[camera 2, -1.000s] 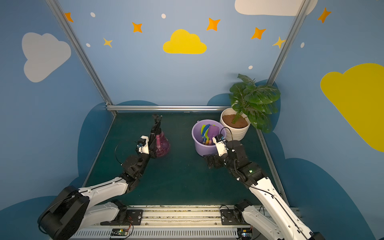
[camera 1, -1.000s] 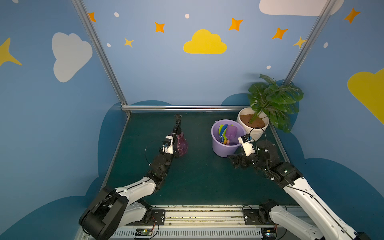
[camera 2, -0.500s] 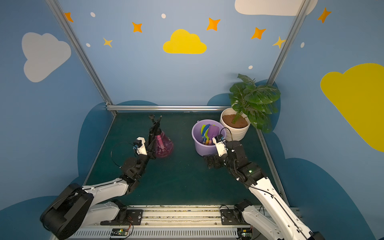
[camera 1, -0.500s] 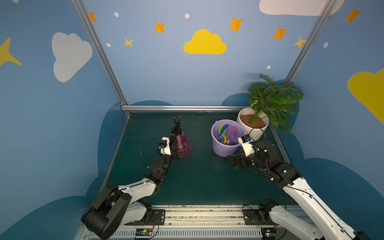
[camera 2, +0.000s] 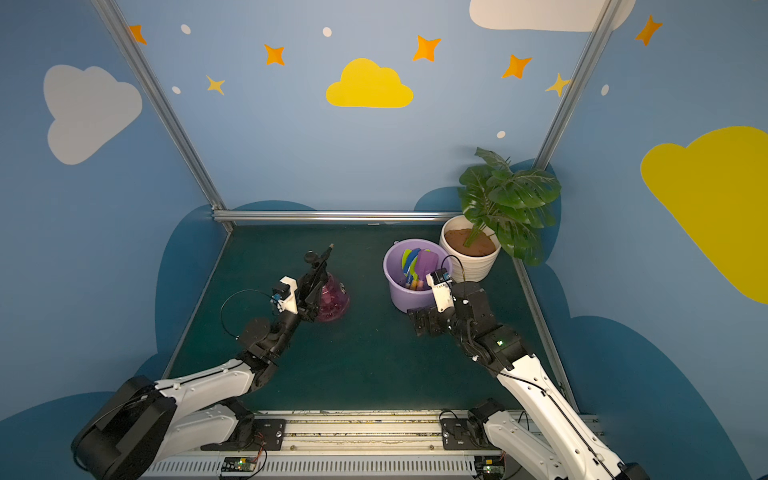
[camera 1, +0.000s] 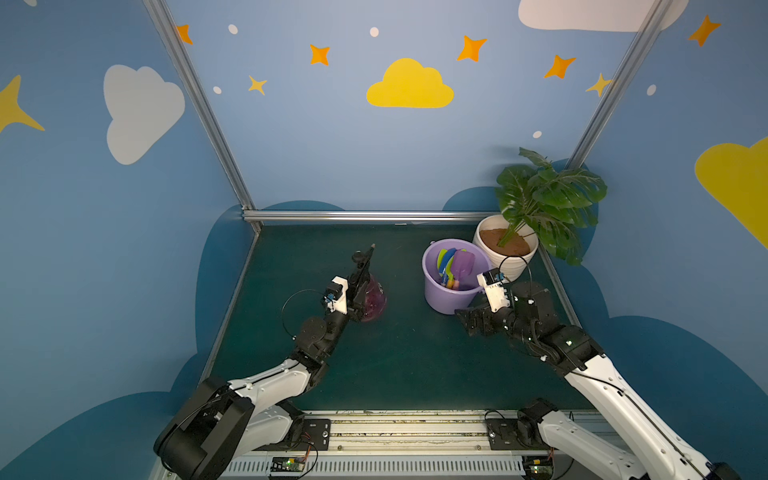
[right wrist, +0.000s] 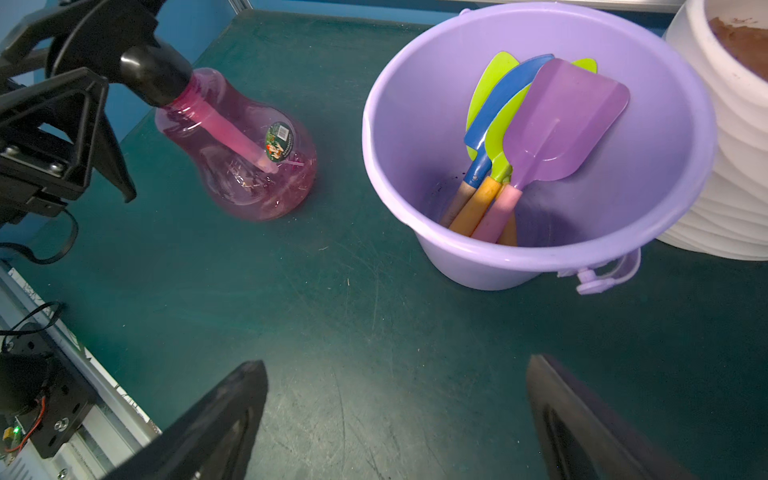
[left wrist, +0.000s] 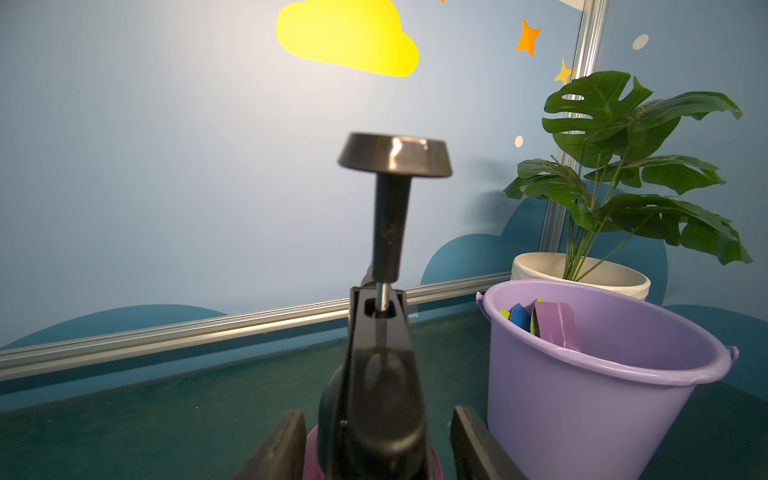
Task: Organize the gardening tools
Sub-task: Adjust the gardening tool at the center of the board, then reset both arms
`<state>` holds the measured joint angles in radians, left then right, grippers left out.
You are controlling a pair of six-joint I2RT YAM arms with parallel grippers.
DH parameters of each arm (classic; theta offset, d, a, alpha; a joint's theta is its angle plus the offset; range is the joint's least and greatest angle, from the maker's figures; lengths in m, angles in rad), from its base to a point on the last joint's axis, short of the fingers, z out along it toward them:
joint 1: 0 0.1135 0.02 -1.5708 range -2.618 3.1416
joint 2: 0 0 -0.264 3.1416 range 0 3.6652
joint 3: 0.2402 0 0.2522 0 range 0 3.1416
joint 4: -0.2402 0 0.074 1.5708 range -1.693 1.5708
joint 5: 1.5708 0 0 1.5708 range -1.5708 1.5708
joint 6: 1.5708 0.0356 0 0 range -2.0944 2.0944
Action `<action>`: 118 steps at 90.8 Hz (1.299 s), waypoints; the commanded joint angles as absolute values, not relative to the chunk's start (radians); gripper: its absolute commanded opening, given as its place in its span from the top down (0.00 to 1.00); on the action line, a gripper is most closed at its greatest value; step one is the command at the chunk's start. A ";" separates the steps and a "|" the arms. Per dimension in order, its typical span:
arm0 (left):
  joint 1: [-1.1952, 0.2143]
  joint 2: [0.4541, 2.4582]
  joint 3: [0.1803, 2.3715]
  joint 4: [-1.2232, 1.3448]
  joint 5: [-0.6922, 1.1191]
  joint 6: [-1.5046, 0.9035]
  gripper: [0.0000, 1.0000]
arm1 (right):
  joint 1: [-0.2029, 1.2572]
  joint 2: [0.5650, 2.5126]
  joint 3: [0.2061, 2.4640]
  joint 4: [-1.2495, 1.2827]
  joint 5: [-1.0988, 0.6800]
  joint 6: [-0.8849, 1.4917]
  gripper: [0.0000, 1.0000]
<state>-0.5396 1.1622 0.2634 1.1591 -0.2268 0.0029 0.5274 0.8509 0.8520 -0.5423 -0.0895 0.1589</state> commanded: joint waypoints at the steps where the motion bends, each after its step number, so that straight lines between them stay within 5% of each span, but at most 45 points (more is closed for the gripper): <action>1: -0.541 1.125 0.261 1.150 -0.220 0.026 0.39 | 0.531 0.852 0.835 -0.518 -0.054 0.186 0.02; 48: -0.525 0.729 0.230 0.762 -0.307 0.046 0.36 | 0.394 0.882 0.798 -0.512 0.083 0.265 0.02; 73: -0.499 0.476 0.265 0.324 -0.448 0.067 0.25 | 0.220 0.845 0.747 -0.468 0.228 0.250 0.02; 96: -0.451 0.482 0.228 0.242 -0.556 0.092 0.20 | 0.070 0.885 0.632 -0.268 0.132 0.224 0.02; 118: -0.258 0.664 0.204 0.313 -0.405 0.012 0.15 | 0.040 0.994 0.494 0.070 0.174 0.118 0.02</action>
<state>-0.3218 0.5804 0.2077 0.2821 -0.4805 0.0582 0.0460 0.9417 0.5270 -0.1509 0.1402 0.1936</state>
